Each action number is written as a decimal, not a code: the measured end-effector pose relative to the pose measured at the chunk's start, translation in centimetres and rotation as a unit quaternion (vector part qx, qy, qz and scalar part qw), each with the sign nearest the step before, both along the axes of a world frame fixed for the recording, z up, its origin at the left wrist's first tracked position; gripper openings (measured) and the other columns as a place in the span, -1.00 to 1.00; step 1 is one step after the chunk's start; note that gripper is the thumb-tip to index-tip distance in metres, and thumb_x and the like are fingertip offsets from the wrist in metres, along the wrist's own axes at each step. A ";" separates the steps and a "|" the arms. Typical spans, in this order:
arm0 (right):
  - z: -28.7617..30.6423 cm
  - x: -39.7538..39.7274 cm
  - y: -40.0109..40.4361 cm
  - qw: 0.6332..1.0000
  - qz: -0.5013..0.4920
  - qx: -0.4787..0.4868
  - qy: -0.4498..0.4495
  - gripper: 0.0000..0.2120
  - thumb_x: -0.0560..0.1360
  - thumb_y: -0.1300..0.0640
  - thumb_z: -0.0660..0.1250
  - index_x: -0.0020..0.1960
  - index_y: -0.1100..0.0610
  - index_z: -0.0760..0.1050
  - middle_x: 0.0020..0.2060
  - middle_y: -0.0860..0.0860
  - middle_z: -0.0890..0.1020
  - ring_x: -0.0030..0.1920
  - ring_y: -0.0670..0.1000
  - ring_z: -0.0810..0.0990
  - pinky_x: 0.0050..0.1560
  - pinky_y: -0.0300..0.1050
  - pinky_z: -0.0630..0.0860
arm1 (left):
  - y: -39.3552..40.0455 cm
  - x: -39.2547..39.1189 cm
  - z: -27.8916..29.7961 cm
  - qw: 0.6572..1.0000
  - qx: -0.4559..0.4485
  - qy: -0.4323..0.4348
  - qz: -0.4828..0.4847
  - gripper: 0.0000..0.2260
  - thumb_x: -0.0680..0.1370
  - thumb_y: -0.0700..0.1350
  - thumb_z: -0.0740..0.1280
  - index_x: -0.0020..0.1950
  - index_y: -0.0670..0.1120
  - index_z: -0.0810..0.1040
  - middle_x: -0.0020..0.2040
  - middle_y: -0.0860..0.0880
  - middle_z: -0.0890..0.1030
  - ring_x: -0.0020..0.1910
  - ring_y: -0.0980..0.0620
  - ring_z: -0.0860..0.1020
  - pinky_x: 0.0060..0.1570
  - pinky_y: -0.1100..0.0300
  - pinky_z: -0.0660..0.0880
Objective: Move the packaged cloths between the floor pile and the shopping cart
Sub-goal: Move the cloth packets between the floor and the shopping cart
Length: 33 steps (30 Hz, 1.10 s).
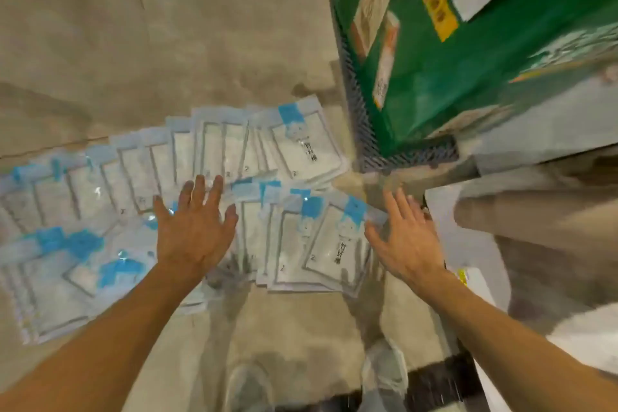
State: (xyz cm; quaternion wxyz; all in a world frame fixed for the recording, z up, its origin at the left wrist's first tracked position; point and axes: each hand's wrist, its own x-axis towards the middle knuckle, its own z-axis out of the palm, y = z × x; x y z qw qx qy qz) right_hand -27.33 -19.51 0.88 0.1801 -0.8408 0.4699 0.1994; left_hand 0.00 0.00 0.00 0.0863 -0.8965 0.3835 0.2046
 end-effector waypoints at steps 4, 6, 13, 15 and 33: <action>-9.7 -1.2 0.8 0.998 -0.057 0.029 -0.016 -0.24 0.65 -0.24 0.16 0.68 0.11 -0.01 0.66 0.10 0.12 0.65 0.12 0.06 0.58 0.16 0.15 | 0.4 -1.5 -9.8 0.999 0.035 -0.009 0.004 -0.42 0.68 0.18 -0.07 0.67 0.00 -0.03 0.67 -0.07 0.03 0.64 -0.06 0.00 0.53 -0.34 -0.04; -14.5 -1.9 1.6 0.994 -0.097 0.058 -0.015 -0.17 0.64 -0.26 0.18 0.68 0.15 -0.08 0.67 0.11 0.07 0.66 0.13 0.03 0.60 0.14 0.12 | 1.4 -2.6 -14.2 0.999 0.044 -0.001 0.017 -0.39 0.68 0.18 -0.07 0.67 -0.07 -0.03 0.68 -0.09 -0.03 0.65 -0.05 -0.08 0.53 -0.33 -0.05; -24.6 -4.1 3.4 0.964 -0.256 0.073 0.007 0.23 0.37 -0.45 0.43 0.66 0.23 -0.09 0.63 0.22 0.11 0.62 0.24 0.12 0.60 0.19 0.09 | 4.8 -4.1 -22.9 0.998 0.054 0.006 0.040 -0.09 0.55 0.45 -0.11 0.65 -0.16 -0.22 0.66 -0.10 -0.25 0.63 -0.06 -0.25 0.50 -0.35 -0.14; -25.2 -4.5 3.6 0.967 -0.246 0.056 0.018 0.21 0.39 -0.44 0.42 0.66 0.24 -0.11 0.66 0.20 0.03 0.65 0.20 0.02 0.62 0.16 -0.02 | 5.1 -4.2 -23.7 0.999 0.041 0.000 0.031 -0.08 0.53 0.45 -0.13 0.64 -0.18 -0.22 0.66 -0.13 -0.25 0.63 -0.08 -0.26 0.49 -0.38 -0.18; -26.1 -3.6 2.8 0.844 -0.525 0.052 -0.097 -0.09 0.32 0.10 0.69 0.43 0.21 0.17 0.34 0.26 0.48 0.39 0.32 0.47 0.44 0.28 0.39 | 1.4 -4.1 -22.6 0.990 -0.008 -0.006 0.140 -0.31 0.42 0.06 0.57 0.34 -0.33 0.40 0.36 -0.29 0.31 0.31 -0.29 0.27 0.27 -0.16 0.17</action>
